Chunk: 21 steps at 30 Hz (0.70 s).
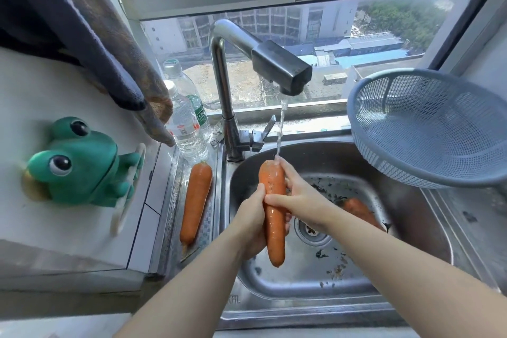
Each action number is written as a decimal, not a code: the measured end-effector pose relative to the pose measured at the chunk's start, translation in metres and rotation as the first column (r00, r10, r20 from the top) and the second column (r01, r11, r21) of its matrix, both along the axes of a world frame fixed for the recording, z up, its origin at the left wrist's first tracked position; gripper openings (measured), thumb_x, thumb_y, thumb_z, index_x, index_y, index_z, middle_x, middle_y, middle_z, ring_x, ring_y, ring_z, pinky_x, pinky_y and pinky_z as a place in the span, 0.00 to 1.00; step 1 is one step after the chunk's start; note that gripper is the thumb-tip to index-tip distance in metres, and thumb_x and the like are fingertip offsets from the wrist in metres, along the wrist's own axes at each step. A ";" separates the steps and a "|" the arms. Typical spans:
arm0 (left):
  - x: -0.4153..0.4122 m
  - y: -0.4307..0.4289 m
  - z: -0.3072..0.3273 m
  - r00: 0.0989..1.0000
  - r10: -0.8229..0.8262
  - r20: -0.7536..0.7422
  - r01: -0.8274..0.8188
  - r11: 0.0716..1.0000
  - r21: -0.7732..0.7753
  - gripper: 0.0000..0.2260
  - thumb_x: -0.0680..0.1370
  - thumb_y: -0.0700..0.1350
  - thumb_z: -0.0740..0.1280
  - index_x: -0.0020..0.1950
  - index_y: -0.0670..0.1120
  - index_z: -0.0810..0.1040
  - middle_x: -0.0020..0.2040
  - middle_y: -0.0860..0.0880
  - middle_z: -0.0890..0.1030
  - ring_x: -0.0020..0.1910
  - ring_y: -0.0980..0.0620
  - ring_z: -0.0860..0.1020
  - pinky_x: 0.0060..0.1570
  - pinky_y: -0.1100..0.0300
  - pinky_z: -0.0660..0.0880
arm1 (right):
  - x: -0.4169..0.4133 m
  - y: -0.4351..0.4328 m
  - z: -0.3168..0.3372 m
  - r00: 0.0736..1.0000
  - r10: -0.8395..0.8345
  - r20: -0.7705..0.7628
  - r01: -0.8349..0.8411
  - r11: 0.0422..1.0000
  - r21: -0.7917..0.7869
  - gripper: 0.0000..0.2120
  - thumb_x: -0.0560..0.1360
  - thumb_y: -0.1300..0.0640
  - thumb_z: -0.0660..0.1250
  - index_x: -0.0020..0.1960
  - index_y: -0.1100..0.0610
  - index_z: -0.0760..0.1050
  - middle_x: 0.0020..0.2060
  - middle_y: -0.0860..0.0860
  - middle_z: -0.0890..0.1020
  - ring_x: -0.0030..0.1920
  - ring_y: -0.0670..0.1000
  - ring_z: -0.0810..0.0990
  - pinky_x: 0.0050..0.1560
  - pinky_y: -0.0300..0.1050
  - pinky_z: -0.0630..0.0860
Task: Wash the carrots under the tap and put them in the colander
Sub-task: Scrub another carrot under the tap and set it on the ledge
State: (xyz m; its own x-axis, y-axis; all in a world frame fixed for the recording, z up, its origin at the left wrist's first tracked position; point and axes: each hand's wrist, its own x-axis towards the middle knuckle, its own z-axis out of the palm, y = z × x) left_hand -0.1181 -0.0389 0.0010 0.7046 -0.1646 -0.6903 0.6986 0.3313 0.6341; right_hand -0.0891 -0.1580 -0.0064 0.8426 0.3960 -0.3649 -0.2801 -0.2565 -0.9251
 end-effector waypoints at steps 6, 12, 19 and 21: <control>-0.001 0.005 0.006 1.000 -0.023 0.004 0.023 1.000 0.019 0.23 0.83 0.57 0.52 0.60 0.40 0.76 0.35 0.43 0.76 0.30 0.50 0.75 0.29 0.58 0.74 | 0.002 0.023 0.001 0.983 -0.142 0.118 0.152 0.985 -0.082 0.27 0.81 0.49 0.59 0.76 0.45 0.52 0.69 0.51 0.68 0.58 0.48 0.74 0.60 0.46 0.71; 0.002 0.011 0.002 0.999 -0.037 0.022 0.036 0.998 0.055 0.21 0.83 0.56 0.53 0.59 0.42 0.76 0.36 0.45 0.79 0.29 0.52 0.74 0.28 0.59 0.73 | 0.008 0.008 0.005 0.982 -0.021 -0.188 0.066 0.970 0.235 0.42 0.76 0.66 0.66 0.77 0.42 0.44 0.68 0.59 0.68 0.51 0.55 0.81 0.53 0.51 0.80; 0.006 0.006 0.003 0.998 -0.066 0.018 0.064 0.995 0.070 0.27 0.82 0.62 0.48 0.59 0.44 0.77 0.39 0.42 0.80 0.28 0.52 0.74 0.27 0.59 0.73 | 0.008 0.010 0.003 0.990 -0.125 -0.059 0.130 0.989 0.075 0.37 0.76 0.59 0.68 0.77 0.44 0.50 0.63 0.56 0.74 0.51 0.53 0.82 0.55 0.51 0.80; 0.008 0.009 0.000 0.998 -0.064 0.029 0.063 0.997 0.050 0.28 0.82 0.62 0.46 0.59 0.46 0.78 0.39 0.43 0.80 0.28 0.51 0.74 0.27 0.59 0.73 | 0.012 0.002 0.005 0.980 -0.031 -0.195 0.078 0.968 0.237 0.40 0.76 0.66 0.66 0.78 0.45 0.48 0.61 0.60 0.75 0.49 0.54 0.81 0.52 0.51 0.80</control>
